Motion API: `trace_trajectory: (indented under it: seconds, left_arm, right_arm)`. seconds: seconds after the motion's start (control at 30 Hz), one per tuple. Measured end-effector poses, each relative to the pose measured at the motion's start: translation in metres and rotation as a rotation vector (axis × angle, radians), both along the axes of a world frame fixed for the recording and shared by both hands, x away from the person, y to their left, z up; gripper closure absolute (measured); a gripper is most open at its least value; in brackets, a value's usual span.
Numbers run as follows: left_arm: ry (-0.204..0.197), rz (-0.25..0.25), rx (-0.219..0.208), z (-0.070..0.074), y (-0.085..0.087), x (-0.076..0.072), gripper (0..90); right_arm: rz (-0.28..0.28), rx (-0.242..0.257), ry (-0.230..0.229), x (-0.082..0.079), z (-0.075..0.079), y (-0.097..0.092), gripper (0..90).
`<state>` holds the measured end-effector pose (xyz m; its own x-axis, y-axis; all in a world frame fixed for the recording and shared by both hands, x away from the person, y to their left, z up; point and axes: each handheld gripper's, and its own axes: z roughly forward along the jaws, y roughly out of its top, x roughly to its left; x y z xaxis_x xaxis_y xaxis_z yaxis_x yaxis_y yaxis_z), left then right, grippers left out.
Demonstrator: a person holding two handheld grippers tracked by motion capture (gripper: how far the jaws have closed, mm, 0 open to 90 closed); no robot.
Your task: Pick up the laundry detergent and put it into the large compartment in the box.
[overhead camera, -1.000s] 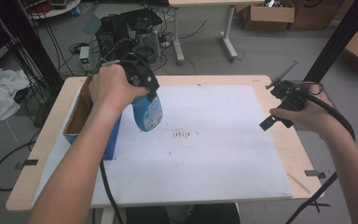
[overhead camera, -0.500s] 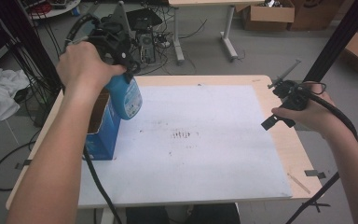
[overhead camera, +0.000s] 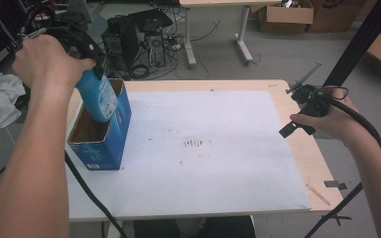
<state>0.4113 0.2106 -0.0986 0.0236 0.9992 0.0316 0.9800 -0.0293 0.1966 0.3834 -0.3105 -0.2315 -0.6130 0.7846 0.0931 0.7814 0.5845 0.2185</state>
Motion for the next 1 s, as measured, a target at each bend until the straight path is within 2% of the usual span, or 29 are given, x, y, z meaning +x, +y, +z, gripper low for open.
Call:
trace_trajectory:
  seconds: [0.27, 0.5, 0.7, 0.9, 0.93, 1.0]
  left_arm:
    - [-0.002, 0.058, 0.009, -0.002, 0.018, -0.003, 37.0]
    - [0.004, 0.073, 0.008, -0.008, 0.023, -0.003, 37.1]
    - [0.021, 0.078, 0.015, -0.02, 0.027, -0.001, 37.1]
    - [0.055, 0.086, 0.028, -0.04, 0.03, 0.002, 37.1]
    - [0.064, 0.084, 0.029, -0.047, 0.03, 0.004, 37.1]
    - [0.071, 0.082, 0.028, -0.05, 0.03, 0.004, 37.1]
  right_arm:
    - [0.0, 0.001, 0.0, 0.0, -0.002, 0.0, 26.1]
    - [0.001, 0.0, 0.0, 0.0, -0.002, -0.001, 26.2]
    - [0.001, 0.001, 0.001, 0.0, -0.004, -0.001, 26.1]
    - [0.003, 0.001, -0.002, 0.0, -0.003, -0.001, 26.1]
    - [0.0, 0.0, 0.0, 0.0, -0.003, -0.001, 26.2]
    - [-0.001, -0.001, 0.002, 0.0, -0.004, -0.001, 26.2]
